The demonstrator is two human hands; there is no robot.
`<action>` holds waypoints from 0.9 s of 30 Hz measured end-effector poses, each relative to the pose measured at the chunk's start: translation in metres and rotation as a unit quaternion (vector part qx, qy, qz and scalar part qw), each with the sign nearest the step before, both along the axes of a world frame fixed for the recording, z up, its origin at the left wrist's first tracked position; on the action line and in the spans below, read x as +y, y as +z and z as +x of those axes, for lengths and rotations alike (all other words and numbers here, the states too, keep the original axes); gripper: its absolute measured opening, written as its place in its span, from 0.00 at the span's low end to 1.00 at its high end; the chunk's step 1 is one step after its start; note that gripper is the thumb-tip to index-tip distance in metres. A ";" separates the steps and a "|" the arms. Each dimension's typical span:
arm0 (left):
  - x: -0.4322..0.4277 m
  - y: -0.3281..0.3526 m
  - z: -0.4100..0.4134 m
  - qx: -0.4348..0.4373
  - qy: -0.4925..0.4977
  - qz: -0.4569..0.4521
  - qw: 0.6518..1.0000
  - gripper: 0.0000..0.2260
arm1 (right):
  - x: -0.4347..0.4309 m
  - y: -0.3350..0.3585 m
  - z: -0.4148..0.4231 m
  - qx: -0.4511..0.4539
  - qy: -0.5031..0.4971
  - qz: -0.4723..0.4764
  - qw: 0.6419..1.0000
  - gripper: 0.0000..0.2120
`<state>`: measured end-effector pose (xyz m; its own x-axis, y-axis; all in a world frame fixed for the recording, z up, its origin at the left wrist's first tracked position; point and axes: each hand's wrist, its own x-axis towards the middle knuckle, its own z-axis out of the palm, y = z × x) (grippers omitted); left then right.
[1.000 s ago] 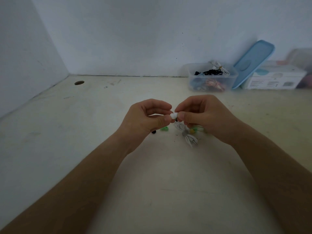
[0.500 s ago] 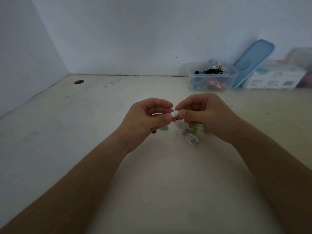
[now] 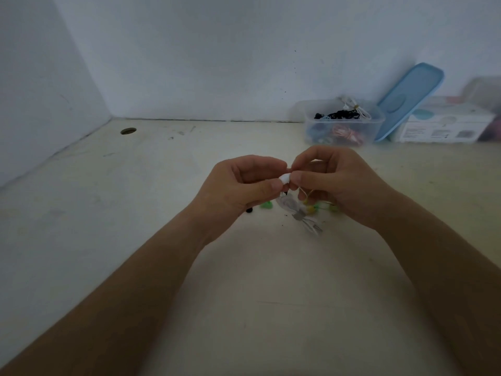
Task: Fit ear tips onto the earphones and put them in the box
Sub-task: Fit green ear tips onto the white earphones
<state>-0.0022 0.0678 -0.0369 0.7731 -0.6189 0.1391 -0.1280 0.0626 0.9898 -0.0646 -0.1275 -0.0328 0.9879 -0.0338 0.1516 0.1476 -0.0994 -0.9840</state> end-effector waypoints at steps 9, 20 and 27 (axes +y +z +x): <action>-0.003 0.005 -0.006 0.014 0.012 -0.035 0.999 0.14 | 0.000 0.004 -0.001 0.031 -0.048 -0.024 0.998 0.05; -0.001 0.010 -0.007 0.076 -0.017 -0.088 0.993 0.11 | -0.004 0.003 -0.001 0.000 0.009 -0.432 0.902 0.19; -0.002 0.009 -0.011 0.088 -0.029 -0.095 0.991 0.12 | 0.002 -0.004 0.000 -0.014 0.034 -0.452 0.891 0.14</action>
<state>-0.0127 0.0653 -0.0274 0.7596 -0.6386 0.1231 0.0546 0.2513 0.9664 -0.0642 -0.1258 -0.0367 0.9784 0.1745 0.1105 0.2065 -0.8396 -0.5024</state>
